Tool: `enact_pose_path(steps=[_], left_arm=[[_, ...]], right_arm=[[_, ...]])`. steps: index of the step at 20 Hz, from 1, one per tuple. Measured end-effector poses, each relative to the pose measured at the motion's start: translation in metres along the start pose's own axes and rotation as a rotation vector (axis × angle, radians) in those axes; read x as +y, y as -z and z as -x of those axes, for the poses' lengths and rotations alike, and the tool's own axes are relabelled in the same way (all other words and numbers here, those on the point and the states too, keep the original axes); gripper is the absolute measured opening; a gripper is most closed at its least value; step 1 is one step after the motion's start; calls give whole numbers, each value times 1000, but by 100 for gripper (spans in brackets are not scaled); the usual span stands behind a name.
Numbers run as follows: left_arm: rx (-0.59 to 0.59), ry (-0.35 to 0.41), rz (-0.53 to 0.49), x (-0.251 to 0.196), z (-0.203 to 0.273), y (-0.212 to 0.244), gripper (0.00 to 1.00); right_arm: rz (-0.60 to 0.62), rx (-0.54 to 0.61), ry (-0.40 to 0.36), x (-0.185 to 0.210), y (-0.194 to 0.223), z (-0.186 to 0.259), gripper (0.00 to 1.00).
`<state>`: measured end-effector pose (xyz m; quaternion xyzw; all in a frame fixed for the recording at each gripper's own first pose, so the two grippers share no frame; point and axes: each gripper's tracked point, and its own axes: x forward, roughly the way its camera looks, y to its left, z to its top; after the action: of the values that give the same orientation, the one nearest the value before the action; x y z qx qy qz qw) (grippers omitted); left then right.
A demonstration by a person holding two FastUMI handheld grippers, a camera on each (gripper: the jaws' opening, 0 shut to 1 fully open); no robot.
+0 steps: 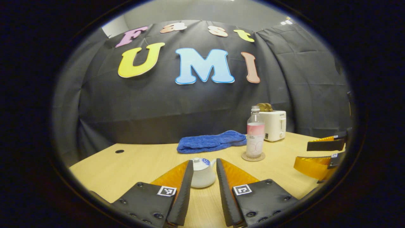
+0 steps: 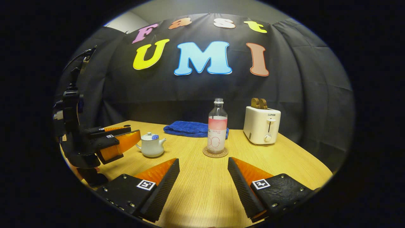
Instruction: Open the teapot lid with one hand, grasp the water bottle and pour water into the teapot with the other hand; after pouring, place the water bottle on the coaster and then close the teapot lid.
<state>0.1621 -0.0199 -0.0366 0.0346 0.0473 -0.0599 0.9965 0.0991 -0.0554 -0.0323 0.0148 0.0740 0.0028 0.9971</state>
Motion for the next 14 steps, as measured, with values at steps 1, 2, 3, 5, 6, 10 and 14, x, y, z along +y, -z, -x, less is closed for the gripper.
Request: enact_pose_path(steps=[1,2,3,5,6,10,14], left_arm=[[-1,0,1,-2,8,-1,55],[-5,3,4,-5,15,-1,51],[-10,5,7,-9,23,-3,57],[-14,14,14,-15,36,-5,63],[-18,15,18,-17,42,-5,65],[-37,18,38,-24,66,-9,72],[-48,16,44,-28,87,-8,80]], right_arm=[[-3,-4,-3,0,-2,7,95],[-8,-10,-4,-1,-5,16,95],[-13,-21,-5,-1,-9,24,95],[-13,-39,2,-3,-15,38,95],[-8,-41,11,-5,-16,44,95],[21,-39,22,-8,-15,64,95],[25,-49,15,-3,-15,77,95]])
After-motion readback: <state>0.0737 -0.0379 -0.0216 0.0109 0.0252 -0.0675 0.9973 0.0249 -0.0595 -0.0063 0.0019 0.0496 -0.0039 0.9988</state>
